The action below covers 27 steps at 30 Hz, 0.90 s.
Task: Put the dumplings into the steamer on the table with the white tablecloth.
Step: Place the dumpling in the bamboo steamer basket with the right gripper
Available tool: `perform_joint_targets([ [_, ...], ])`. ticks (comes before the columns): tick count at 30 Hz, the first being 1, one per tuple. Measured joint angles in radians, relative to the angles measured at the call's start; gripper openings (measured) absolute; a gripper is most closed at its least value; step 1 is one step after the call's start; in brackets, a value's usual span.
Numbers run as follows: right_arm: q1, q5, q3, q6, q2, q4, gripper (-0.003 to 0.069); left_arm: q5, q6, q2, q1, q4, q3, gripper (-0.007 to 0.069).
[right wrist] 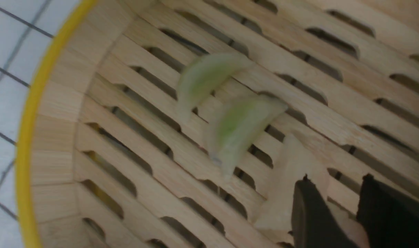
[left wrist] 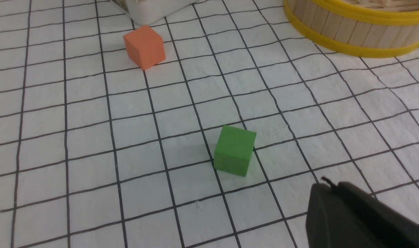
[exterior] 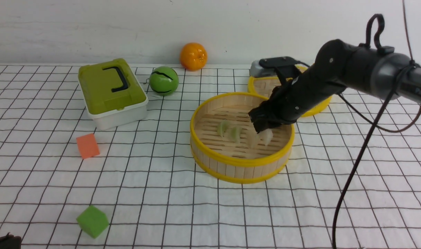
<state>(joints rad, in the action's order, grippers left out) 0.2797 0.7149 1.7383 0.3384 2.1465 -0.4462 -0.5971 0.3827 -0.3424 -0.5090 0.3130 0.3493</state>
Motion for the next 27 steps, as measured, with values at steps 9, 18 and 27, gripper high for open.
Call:
perform_joint_targets([
  [9,0.0,-0.043,-0.001,0.0,0.019,0.021,0.0183,0.0,0.0,0.0,0.0,0.0,0.0,0.002],
  [18,0.0,-0.056,-0.001,0.0,0.038,0.052,0.0218,-0.001,0.0,0.0,0.0,0.0,0.0,0.0029],
  [27,-0.019,-0.011,-0.002,-0.06,-0.172,0.117,0.0336,0.0,0.0,0.0,0.0,0.0,0.0,0.0037],
])
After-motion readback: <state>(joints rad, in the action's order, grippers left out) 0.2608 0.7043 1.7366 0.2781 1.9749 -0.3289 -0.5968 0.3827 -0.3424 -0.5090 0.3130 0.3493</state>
